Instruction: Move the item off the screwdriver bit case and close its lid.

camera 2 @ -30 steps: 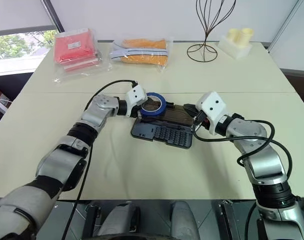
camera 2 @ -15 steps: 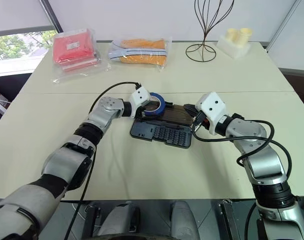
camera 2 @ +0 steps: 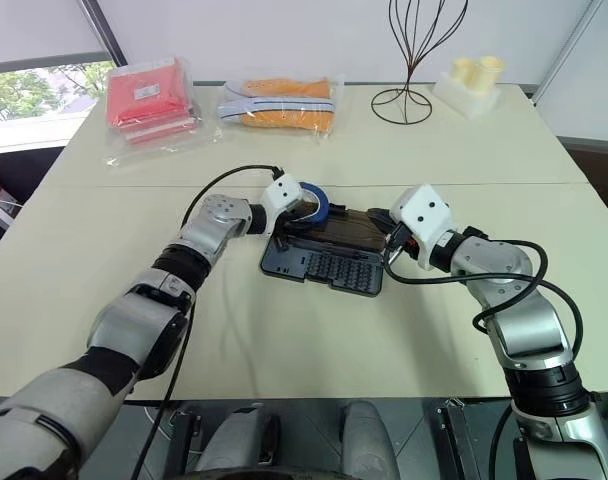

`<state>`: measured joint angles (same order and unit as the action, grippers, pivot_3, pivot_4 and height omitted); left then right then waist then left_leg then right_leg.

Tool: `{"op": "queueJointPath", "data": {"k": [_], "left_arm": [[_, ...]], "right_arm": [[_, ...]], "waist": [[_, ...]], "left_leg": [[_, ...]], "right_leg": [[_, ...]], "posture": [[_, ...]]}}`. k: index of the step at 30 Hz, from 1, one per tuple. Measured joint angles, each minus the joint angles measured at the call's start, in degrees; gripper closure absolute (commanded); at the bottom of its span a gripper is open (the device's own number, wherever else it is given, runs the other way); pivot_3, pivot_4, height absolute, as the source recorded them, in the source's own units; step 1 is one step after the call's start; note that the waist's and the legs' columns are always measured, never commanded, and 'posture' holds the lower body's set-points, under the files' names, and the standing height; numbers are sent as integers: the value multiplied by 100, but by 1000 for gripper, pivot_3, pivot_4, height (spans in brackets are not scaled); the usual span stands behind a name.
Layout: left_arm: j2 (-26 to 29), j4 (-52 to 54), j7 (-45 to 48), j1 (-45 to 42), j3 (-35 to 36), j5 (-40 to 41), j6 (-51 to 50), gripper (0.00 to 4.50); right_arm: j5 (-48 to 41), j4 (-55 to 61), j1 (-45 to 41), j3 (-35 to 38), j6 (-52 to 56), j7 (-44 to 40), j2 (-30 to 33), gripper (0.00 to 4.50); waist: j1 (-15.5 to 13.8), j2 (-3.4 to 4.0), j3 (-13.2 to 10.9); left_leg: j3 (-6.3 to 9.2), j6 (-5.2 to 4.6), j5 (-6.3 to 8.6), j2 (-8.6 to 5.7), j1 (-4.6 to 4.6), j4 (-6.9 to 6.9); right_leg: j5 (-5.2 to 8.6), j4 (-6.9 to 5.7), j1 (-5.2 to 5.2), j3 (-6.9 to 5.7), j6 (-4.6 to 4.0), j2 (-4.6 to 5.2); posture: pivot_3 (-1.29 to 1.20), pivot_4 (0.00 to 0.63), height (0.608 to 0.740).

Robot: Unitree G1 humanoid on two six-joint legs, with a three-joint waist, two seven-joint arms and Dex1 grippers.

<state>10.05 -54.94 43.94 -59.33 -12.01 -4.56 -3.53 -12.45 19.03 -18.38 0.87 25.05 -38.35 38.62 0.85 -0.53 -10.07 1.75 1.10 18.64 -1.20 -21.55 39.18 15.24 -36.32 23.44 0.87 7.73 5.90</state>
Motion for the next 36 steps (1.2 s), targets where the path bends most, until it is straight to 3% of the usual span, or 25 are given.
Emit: {"op": "queueJointPath", "data": {"k": [5, 14, 23, 28, 36], "left_arm": [[10, 622, -1094, 395, 398, 20, -323, 4023], [-271, 3020, -3556, 1648, 1424, 130, -1416, 4023], [-183, 4876, -4946, 2784, 2301, 133, -2431, 4023], [-15, 5212, -5493, 3052, 3056, 154, -2806, 4023], [-93, 5323, -6229, 3212, 3606, 178, -2879, 4023]], "right_arm": [[0, 0, -15, -58, 2, -40, 0, 4500], [1, -202, -487, -437, -11, -307, -137, 4500], [38, -506, -742, -751, -173, -652, -270, 4500], [45, -603, -772, -826, -208, -770, -346, 4500], [50, -692, -808, -912, -240, -822, -394, 4500]], "waist": [[-7, 0, 0], [-20, 0, 0], [1, 0, 0], [-38, -5, 3], [-37, -11, 6]], "left_leg": [[4, 14, -8, 1, -1, -1], [7, 32, -17, 1, -3, -1], [8, 37, -20, 2, -2, -4], [11, 41, -22, 0, -3, -3], [11, 43, -22, -5, -4, -3]], "right_leg": [[0, -2, 2, 0, 0, 0], [-1, -2, 4, 3, 2, 2], [-2, -4, 9, 5, 2, 3], [-2, -3, 6, 3, 2, 5], [-2, -1, 6, 2, 3, 10]], "posture": [[0, 150, 740], [0, 150, 740], [0, 150, 740], [0, 150, 740], [0, 150, 740]]}}
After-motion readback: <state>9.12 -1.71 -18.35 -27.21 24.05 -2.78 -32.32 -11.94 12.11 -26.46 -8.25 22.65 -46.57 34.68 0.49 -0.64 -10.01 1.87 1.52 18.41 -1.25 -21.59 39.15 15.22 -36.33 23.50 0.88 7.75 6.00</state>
